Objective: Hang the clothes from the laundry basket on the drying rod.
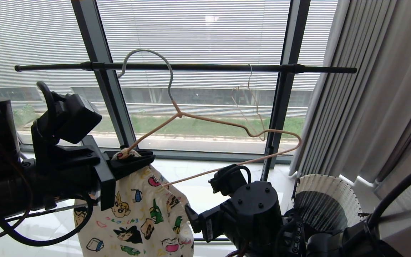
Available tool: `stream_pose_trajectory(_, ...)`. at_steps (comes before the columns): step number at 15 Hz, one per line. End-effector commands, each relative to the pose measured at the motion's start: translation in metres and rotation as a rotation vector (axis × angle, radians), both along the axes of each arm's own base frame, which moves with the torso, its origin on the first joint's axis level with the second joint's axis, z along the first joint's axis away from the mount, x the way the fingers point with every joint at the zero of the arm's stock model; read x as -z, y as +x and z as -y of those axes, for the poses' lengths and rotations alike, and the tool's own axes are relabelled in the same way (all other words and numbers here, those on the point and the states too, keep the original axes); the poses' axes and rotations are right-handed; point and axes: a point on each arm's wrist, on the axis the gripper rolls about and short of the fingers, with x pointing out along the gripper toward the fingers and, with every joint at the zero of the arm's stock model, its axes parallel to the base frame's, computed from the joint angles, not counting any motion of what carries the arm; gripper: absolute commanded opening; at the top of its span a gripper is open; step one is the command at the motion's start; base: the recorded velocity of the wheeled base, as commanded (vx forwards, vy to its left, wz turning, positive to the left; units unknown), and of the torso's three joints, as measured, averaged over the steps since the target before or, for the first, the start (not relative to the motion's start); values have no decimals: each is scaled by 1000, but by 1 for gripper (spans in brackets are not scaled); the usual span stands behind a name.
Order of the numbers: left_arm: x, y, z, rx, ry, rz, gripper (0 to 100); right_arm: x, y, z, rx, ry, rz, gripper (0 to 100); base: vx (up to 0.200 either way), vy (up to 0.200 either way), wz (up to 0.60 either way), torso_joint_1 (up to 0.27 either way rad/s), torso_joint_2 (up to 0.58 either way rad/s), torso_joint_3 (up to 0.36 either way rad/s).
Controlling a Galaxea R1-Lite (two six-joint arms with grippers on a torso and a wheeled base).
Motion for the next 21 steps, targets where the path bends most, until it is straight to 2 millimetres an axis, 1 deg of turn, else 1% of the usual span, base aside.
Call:
stream_pose_trajectory(1,0,0,0,0,0,2,0,5,2,-1,13,-10,-2,100,0,0,0,0,0,0)
stream_pose_trajectory(6,0,-1,2,11,1,3,0,3,1,-4,5,-12,9,100,0,0,0,0,0,0)
stream_pose_trajectory(9,0,-1,2,10,1,3,0,4,-12,-10,-53,-44,34,100,0,0,0,0,0,0)
stream_pose_trajectory(10,-1,-1,2,10,0,6,0,8,-21,-15,-101,-64,38,100,0,0,0,0,0,0)
stream_pose_trajectory(12,-1,-1,2,10,0,6,0,9,-26,-18,-156,-81,51,100,0,0,0,0,0,0)
stream_pose_trajectory(14,-3,-3,2,15,-3,17,0,14,-25,-19,-158,-102,53,100,0,0,0,0,0,0)
stream_pose_trajectory(16,-7,-11,6,48,-11,34,0,19,-16,-16,-103,-115,53,100,0,0,0,0,0,0)
stream_pose_trajectory(19,-9,-12,6,52,-13,42,0,19,-4,-10,-47,-120,53,100,0,0,0,0,0,0)
stream_pose_trajectory(21,-12,-18,7,70,-20,56,0,20,1,-8,-33,-123,51,100,0,0,0,0,0,0)
